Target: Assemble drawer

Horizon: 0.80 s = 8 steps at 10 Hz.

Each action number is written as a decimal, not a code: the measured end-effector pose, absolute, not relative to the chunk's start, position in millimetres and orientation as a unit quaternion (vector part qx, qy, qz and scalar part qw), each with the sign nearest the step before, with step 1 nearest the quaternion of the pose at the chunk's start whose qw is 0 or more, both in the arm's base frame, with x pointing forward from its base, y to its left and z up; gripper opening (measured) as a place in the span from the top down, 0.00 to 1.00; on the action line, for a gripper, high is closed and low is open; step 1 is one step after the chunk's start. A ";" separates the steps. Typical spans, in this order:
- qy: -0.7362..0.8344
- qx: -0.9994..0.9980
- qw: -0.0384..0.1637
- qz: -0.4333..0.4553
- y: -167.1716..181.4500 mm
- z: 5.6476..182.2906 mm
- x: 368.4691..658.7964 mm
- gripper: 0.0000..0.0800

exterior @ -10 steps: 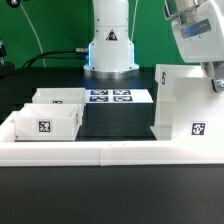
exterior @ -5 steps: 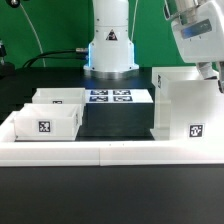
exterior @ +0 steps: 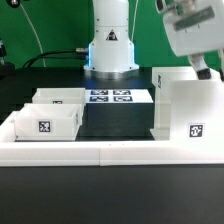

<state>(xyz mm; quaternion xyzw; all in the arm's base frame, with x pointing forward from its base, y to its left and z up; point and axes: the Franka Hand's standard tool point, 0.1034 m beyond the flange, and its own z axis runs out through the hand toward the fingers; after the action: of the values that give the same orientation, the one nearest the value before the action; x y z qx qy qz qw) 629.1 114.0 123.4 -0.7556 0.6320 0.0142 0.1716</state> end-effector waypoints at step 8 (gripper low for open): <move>0.472 -0.865 0.170 -0.008 99.2 154.3 610.1 0.19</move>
Offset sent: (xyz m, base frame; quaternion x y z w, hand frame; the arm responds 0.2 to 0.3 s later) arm -0.0112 -0.0082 0.0266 0.0312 -0.0342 0.0226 0.9987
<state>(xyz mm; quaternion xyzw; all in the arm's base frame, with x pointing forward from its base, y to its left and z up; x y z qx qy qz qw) 610.1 99.2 154.3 -0.8648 0.4723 -0.0076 0.1703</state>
